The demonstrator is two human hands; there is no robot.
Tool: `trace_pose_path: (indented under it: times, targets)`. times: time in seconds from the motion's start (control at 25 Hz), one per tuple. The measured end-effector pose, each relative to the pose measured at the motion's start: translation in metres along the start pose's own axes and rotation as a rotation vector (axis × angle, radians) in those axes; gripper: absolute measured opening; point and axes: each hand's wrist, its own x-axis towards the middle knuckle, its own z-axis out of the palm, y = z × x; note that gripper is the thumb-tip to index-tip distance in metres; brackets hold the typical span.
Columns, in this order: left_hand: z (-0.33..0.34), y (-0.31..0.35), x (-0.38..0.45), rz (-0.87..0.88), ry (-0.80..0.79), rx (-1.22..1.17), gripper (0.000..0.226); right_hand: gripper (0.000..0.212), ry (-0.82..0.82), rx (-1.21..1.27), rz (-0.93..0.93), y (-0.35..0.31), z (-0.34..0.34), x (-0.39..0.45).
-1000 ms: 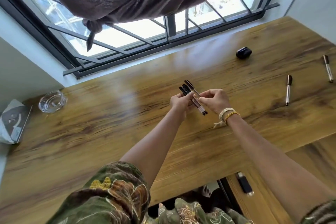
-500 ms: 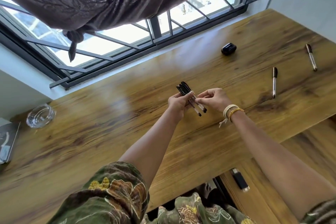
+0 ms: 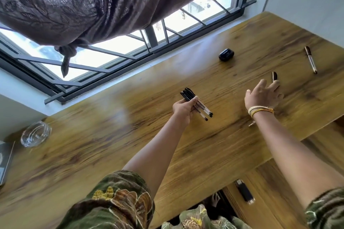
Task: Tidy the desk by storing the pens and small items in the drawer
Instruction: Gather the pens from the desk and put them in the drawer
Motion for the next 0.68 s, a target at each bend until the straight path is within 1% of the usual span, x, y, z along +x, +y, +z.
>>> trace_pose_path:
  times: [0.08,0.12,0.2,0.24,0.28,0.32,0.4,0.48,0.56,0.6,0.68]
  targets:
    - [0.003,0.000,0.003,-0.007,-0.001,0.014,0.041,0.041,-0.047,-0.007,0.058,0.000,-0.001,0.004]
    - [0.006,0.000,0.003,-0.009,0.002,0.021,0.039,0.037,-0.058,-0.012,0.058,0.000,-0.002,0.004]
    - [0.011,0.001,0.004,-0.005,0.009,0.034,0.037,0.025,-0.056,-0.022,-0.008,0.001,-0.001,0.004]
    - [0.013,0.001,0.005,-0.003,0.004,0.042,0.037,0.023,-0.066,-0.020,-0.044,0.002,0.000,0.004]
    - [0.016,0.001,0.006,-0.001,-0.008,0.045,0.039,0.026,-0.089,-0.001,-0.066,0.004,0.000,0.004]
    - [0.018,0.001,0.006,-0.002,-0.024,0.045,0.039,0.029,-0.120,0.051,-0.067,0.003,-0.001,0.003]
    - [0.022,0.001,0.004,-0.013,-0.057,0.042,0.038,0.031,-0.200,0.243,-0.072,-0.005,-0.003,0.001]
    - [0.028,0.000,0.002,-0.027,-0.096,0.045,0.033,0.029,-0.308,0.476,-0.144,-0.021,-0.007,-0.010]
    - [0.034,0.000,0.000,-0.026,-0.130,0.040,0.024,0.026,-0.439,0.655,-0.196,-0.039,-0.011,-0.028]
    - [0.037,0.000,0.000,-0.023,-0.137,0.028,0.023,0.025,-0.484,0.719,-0.191,-0.045,-0.012,-0.036]
    - [0.041,0.001,0.004,-0.020,-0.129,0.005,0.030,0.023,-0.516,0.783,-0.151,-0.053,-0.010,-0.045]
